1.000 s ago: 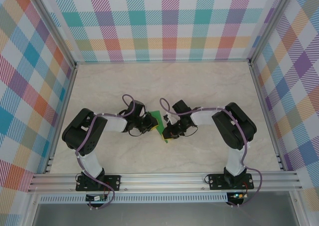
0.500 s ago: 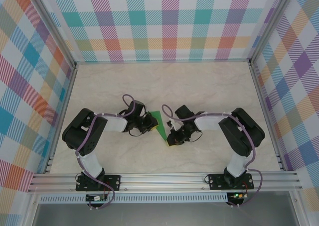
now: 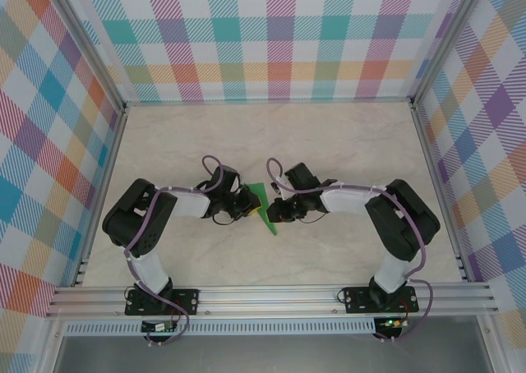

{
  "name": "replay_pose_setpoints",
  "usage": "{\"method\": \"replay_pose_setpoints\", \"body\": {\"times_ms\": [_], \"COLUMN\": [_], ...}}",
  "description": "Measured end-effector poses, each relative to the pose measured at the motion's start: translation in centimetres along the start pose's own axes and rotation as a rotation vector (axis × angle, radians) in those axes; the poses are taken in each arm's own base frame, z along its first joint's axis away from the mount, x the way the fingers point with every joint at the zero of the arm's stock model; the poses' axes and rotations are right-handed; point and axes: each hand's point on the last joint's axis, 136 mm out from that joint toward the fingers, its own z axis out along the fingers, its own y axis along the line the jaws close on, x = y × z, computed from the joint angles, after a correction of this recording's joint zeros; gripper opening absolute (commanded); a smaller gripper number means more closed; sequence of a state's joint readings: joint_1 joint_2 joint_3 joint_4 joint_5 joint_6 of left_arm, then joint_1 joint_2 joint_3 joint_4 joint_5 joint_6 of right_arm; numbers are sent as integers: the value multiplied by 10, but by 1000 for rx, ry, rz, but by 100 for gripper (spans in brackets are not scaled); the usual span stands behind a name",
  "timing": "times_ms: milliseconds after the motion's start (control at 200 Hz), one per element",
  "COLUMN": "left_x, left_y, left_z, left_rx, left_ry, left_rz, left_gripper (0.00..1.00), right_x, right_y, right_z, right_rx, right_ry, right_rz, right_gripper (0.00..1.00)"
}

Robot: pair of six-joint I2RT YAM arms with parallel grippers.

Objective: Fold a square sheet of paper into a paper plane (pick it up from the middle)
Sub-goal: Fold the wing for the fifth time at the center of the table.

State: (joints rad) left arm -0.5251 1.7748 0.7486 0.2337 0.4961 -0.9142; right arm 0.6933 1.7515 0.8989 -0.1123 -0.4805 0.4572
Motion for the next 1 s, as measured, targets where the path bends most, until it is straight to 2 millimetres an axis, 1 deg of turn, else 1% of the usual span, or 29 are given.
{"method": "replay_pose_setpoints", "body": {"times_ms": [100, 200, 425, 535, 680, 760, 1000], "left_x": [0, 0, 0, -2, -7, -8, -6], "left_y": [0, -1, -7, -16, -29, -31, -28], "left_z": [0, 0, -3, -10, -20, -21, -21], "left_rx": [1, 4, 18, 38, 52, 51, 38], "left_ry": [0, 0, -2, -20, -53, -56, -46], "left_rz": [9, 19, 63, 114, 201, 238, 323], "left_gripper": [12, 14, 18, 20, 20, 20, 20], "right_x": [-3, -2, -1, 3, 4, 4, 6], "right_y": [1, -2, -11, -18, -19, -20, -21], "right_z": [9, 13, 14, 15, 15, 15, 14], "right_rx": [-2, 7, 47, 72, 78, 81, 86], "right_ry": [10, 14, 5, 13, 15, 17, 23], "right_rz": [3, 10, 27, 39, 34, 20, -7], "right_gripper": [12, 11, 10, 10, 10, 10, 10]}}
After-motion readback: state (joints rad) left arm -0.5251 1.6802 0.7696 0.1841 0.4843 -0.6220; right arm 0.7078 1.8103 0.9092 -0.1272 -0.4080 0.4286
